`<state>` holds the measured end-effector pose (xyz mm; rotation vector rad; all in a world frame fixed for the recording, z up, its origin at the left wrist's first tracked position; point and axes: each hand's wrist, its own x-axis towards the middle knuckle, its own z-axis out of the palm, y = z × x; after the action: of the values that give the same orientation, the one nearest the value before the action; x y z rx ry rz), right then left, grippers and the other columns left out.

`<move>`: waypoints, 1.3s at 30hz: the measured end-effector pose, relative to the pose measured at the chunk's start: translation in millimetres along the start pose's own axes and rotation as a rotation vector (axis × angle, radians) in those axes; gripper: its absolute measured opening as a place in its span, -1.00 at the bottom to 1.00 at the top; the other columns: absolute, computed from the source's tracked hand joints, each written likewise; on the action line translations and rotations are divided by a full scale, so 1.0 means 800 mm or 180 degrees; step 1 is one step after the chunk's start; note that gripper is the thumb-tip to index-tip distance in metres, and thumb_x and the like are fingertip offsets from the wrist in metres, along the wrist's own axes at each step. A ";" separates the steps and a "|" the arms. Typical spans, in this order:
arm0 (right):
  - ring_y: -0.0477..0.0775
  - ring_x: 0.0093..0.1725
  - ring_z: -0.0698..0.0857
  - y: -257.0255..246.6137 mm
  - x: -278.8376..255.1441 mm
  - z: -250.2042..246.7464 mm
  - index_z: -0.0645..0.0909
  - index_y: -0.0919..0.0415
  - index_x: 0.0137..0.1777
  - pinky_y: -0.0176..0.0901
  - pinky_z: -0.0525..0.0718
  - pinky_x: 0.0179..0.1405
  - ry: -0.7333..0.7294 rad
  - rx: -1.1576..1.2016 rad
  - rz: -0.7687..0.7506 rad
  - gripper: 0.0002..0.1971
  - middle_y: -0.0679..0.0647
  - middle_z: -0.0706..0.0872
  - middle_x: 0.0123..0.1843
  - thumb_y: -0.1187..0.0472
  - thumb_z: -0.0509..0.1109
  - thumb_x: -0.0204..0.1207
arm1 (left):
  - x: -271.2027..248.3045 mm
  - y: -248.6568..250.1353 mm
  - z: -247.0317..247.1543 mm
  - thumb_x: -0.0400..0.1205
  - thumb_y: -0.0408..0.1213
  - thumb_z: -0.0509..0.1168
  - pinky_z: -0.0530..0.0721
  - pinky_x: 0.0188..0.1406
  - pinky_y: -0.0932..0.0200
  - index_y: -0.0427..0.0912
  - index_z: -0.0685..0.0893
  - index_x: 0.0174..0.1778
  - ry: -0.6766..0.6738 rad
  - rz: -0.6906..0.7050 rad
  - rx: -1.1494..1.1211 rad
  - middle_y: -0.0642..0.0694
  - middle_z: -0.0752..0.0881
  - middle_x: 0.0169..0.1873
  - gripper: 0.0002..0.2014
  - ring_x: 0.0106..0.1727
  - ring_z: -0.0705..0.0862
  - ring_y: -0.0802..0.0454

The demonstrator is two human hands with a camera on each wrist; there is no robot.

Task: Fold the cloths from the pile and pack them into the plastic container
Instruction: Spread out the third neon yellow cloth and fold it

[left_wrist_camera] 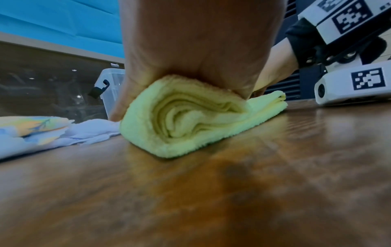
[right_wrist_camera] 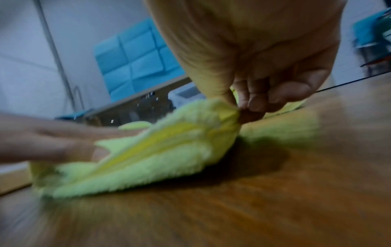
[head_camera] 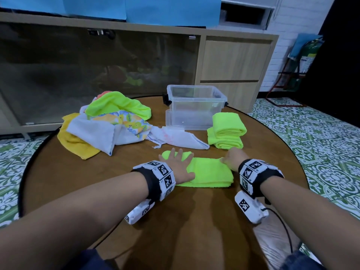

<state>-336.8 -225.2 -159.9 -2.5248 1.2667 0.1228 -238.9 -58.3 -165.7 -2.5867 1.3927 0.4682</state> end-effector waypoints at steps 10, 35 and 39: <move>0.18 0.68 -0.15 -0.028 -0.042 0.027 -0.22 0.19 0.67 0.09 0.04 0.62 -0.0801 -0.1342 -0.1632 -0.32 0.12 -0.25 0.69 -0.08 -0.01 0.71 | -0.001 -0.001 0.006 0.68 0.19 -0.09 0.00 0.53 -0.43 0.09 -0.25 0.65 0.0036 -0.0234 0.0036 -0.14 -0.19 0.66 -0.31 0.66 -0.20 -0.22; 0.12 0.29 0.61 -0.087 -0.061 0.012 0.69 0.29 0.22 -0.20 0.50 0.19 -0.0325 0.0019 -0.1834 -0.68 0.12 0.68 0.30 0.37 0.14 0.61 | -0.004 -0.073 -0.007 0.73 0.08 -0.02 0.56 -0.42 0.15 -0.39 0.49 0.25 0.0167 -0.1212 -0.2919 -0.21 0.56 -0.31 -0.45 -0.38 0.57 -0.06; 0.10 0.05 0.68 -0.079 -0.063 0.000 0.60 0.28 0.27 -0.18 0.59 0.04 -0.0603 0.0656 -0.1606 -0.68 0.17 0.72 0.18 0.22 0.09 0.69 | -0.008 -0.061 -0.016 0.75 0.08 -0.12 0.62 -0.32 0.07 -0.24 0.45 0.16 0.0356 -0.1321 -0.4277 -0.18 0.54 -0.26 -0.55 -0.20 0.63 -0.13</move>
<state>-317.6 -151.0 -134.4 -2.4942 0.5184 0.1055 -199.2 -30.1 -151.9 -3.7540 0.4522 1.6118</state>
